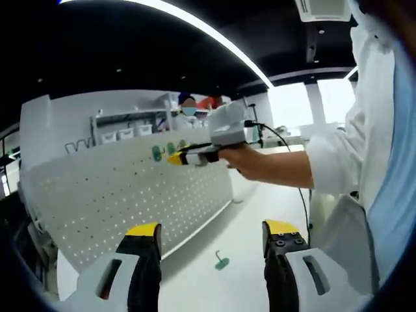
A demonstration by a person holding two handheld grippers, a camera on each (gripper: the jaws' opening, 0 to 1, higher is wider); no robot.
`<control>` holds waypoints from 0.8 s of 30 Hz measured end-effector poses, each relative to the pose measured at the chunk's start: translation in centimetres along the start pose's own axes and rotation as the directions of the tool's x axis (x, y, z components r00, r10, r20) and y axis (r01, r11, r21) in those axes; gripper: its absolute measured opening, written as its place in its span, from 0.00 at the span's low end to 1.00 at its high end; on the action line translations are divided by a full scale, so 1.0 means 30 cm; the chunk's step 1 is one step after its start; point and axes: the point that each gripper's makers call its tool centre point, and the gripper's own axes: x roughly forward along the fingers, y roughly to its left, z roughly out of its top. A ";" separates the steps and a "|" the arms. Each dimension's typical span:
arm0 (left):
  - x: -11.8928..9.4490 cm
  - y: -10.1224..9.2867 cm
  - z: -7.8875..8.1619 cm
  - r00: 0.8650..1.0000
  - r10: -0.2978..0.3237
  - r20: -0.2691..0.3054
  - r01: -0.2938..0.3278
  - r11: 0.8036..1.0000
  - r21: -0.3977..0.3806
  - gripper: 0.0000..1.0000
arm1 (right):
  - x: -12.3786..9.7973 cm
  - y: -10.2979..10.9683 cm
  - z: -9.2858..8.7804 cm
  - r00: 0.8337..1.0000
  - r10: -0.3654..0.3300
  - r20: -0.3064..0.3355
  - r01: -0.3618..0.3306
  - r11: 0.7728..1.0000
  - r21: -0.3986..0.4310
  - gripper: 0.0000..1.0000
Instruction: Insert the hook assembly into the mounting plate slot until the hook locks in place.
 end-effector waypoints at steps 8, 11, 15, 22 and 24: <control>0.016 -0.026 -0.016 1.000 -0.005 -0.019 0.005 1.000 0.000 0.64 | -0.067 0.019 -0.068 0.998 0.054 -0.037 -0.055 0.998 -0.015 0.22; 0.023 -0.039 -0.021 1.000 -0.010 -0.027 0.010 1.000 0.000 0.64 | -0.090 0.031 -0.098 0.995 0.080 -0.053 -0.080 0.997 -0.012 0.22; 0.033 -0.053 -0.037 0.999 -0.016 -0.042 0.016 1.000 0.003 0.63 | -0.119 0.047 -0.144 0.992 0.100 -0.073 -0.102 0.995 -0.011 0.22; 0.041 -0.064 -0.044 0.998 -0.025 -0.049 0.025 1.000 0.005 0.63 | -0.162 0.115 -0.252 0.968 0.203 -0.145 -0.203 0.979 0.014 0.21; 0.041 -0.063 -0.048 0.998 -0.024 -0.051 0.024 1.000 0.004 0.63 | -0.172 0.129 -0.279 0.963 0.219 -0.159 -0.218 0.976 0.026 0.20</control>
